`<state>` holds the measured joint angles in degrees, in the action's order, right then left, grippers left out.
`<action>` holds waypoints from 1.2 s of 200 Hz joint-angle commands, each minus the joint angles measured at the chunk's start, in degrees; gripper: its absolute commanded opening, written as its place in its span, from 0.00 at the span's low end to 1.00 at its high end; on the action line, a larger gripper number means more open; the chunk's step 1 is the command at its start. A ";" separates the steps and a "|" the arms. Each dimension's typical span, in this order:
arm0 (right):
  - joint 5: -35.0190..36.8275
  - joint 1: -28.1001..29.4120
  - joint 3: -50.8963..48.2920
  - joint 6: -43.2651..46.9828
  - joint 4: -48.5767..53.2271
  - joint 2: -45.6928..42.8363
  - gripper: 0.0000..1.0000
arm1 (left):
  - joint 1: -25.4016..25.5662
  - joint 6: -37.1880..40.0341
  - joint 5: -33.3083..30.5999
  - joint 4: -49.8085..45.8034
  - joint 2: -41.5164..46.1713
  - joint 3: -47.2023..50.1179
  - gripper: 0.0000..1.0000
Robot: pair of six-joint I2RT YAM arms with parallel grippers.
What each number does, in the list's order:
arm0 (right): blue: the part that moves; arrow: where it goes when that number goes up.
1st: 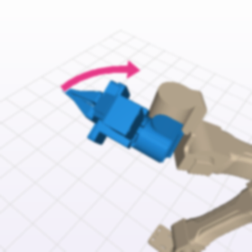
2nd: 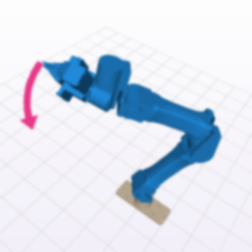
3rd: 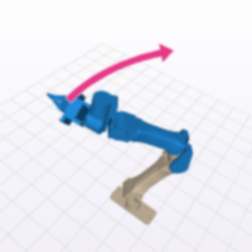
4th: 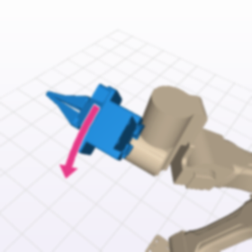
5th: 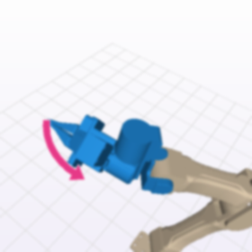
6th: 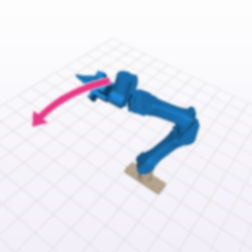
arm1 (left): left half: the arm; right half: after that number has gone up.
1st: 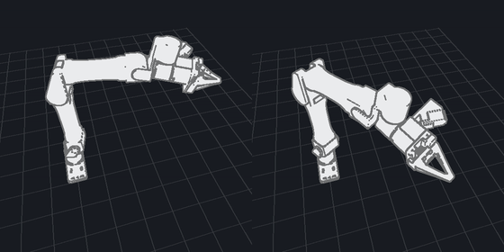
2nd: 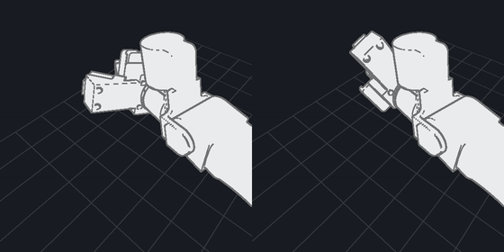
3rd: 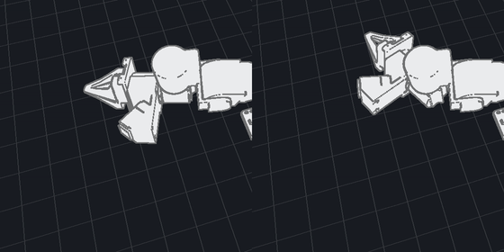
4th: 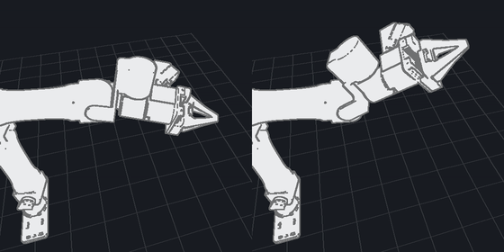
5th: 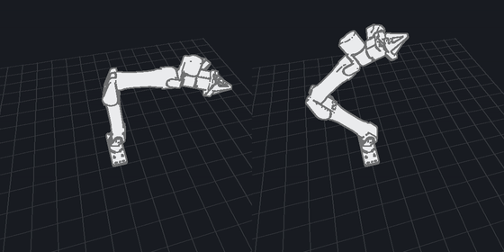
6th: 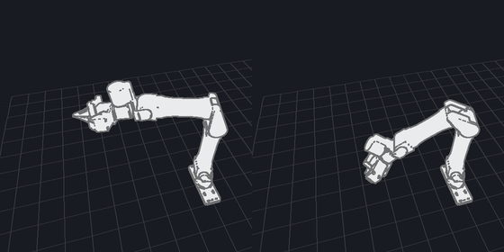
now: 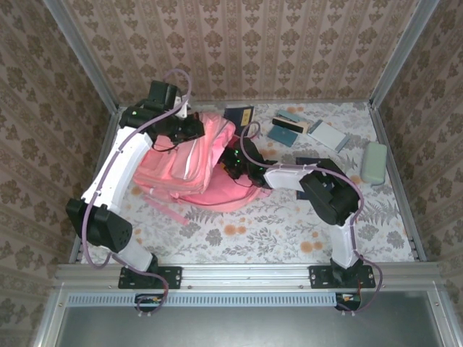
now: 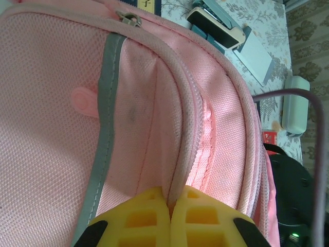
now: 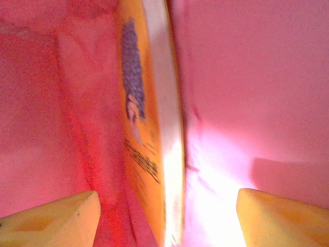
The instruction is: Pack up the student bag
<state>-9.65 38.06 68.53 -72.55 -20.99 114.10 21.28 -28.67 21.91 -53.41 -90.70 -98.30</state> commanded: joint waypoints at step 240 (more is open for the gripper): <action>-13.36 -14.49 -15.43 25.11 20.81 -30.92 0.70 | 2.66 1.76 2.95 9.32 3.79 9.02 0.00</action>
<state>-18.63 20.69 49.76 -43.90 8.47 79.50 22.98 -27.27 30.15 -41.30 -85.27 -87.37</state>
